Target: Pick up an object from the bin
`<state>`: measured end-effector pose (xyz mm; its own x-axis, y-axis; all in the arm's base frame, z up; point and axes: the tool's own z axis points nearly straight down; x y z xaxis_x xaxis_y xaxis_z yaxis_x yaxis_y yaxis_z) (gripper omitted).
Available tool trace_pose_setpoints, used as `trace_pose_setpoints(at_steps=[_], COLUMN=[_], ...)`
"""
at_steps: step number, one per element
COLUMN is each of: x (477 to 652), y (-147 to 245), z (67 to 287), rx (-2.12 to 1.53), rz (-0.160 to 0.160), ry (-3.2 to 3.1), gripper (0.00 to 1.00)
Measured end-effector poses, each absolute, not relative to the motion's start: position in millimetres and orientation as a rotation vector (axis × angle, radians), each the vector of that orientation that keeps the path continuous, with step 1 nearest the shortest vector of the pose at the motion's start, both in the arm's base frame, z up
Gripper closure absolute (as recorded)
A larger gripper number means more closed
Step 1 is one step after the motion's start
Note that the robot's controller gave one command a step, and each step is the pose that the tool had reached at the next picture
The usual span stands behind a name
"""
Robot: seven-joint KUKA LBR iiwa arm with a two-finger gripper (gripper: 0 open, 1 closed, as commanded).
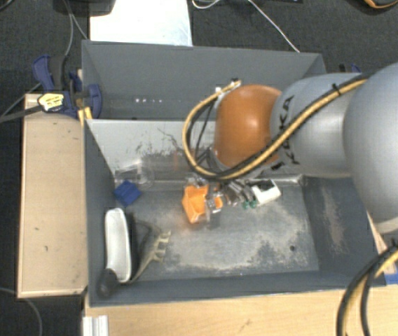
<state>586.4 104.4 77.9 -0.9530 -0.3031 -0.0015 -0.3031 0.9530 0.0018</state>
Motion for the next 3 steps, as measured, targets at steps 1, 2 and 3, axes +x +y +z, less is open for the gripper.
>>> trace_pose_setpoints(at_steps=[1,2,3], x=[588.3,588.7,588.5], y=[104.7,104.8,104.8], z=[94.5,100.2,104.0], rx=[-0.480,-0.479,-0.478], rz=[0.003,0.003,0.004], ry=[3.097,3.096,3.096], gripper=[1.00,1.00,1.00])
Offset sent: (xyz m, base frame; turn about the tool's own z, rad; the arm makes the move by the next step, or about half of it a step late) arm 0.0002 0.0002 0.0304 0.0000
